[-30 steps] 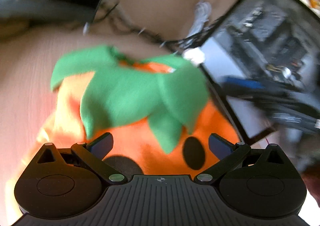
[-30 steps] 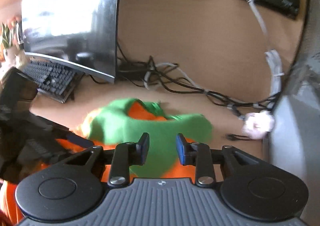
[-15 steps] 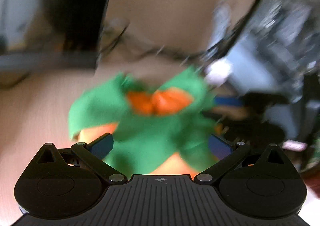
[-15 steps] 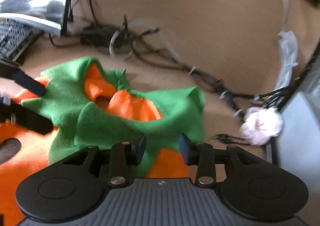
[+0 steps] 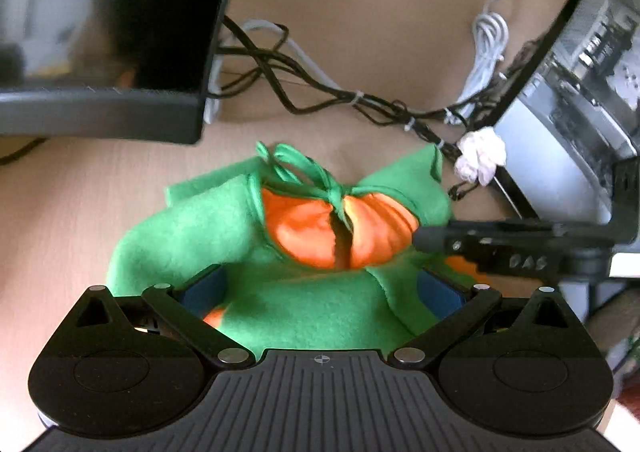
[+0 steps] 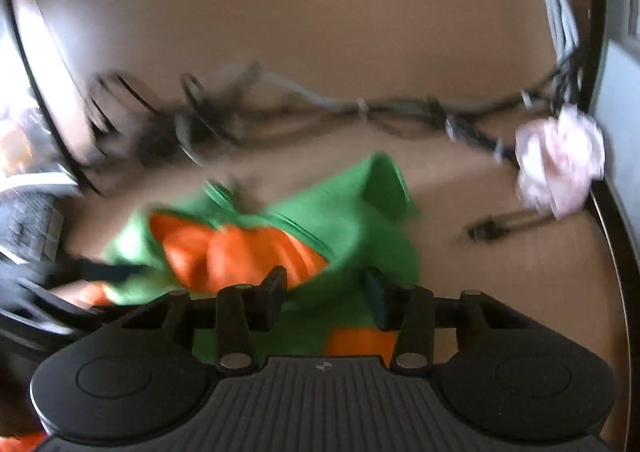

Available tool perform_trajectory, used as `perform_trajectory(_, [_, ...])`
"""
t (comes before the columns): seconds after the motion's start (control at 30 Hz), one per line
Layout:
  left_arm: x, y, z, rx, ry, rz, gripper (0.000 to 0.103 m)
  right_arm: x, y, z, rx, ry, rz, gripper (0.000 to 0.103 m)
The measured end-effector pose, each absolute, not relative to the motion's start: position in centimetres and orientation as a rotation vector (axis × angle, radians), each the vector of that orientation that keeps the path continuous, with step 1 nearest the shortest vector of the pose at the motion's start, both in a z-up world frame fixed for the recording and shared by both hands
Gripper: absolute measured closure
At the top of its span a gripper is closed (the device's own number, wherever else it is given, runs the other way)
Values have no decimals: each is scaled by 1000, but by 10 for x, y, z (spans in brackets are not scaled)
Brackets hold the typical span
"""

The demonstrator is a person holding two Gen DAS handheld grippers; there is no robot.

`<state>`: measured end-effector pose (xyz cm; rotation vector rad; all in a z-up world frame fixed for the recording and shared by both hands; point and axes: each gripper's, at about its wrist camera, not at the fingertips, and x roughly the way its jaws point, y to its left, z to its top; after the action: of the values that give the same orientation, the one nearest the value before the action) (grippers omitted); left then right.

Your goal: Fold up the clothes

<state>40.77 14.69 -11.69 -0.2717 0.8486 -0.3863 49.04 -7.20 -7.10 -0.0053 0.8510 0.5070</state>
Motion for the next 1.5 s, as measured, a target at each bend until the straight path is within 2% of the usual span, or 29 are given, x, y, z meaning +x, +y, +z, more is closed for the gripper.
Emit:
perform_trajectory(0.2, [371, 166, -92, -339, 808, -325, 0, 472, -36, -44, -355, 636, 560, 61])
perform_trajectory(0.43, [339, 183, -100, -401, 867, -274, 0, 504, -4, -63, -479, 667, 629, 55])
perform_trajectory(0.63, [322, 194, -102, -419, 879, -260, 0, 527, 4, -64, -239, 795, 804, 54])
perform_trajectory(0.9, [311, 209, -101, -454, 873, -225, 0, 527, 16, -81, -340, 850, 812, 53])
perform_trajectory(0.93, [311, 210, -103, -464, 878, -218, 0, 527, 17, -81, -334, 849, 814, 54])
perform_trajectory(1.03, [309, 214, -105, -477, 888, -207, 0, 521, 22, -78, -337, 827, 821, 82])
perform_trajectory(1.13, [306, 219, -97, -476, 870, -211, 0, 500, 26, -67, -374, 769, 817, 84])
perform_trajectory(1.33, [304, 239, -72, -531, 799, -238, 0, 420, -7, -7, -340, 631, 836, 85])
perform_trajectory(1.5, [316, 236, -53, -591, 746, -291, 0, 347, -12, -10, -452, 625, 853, 84])
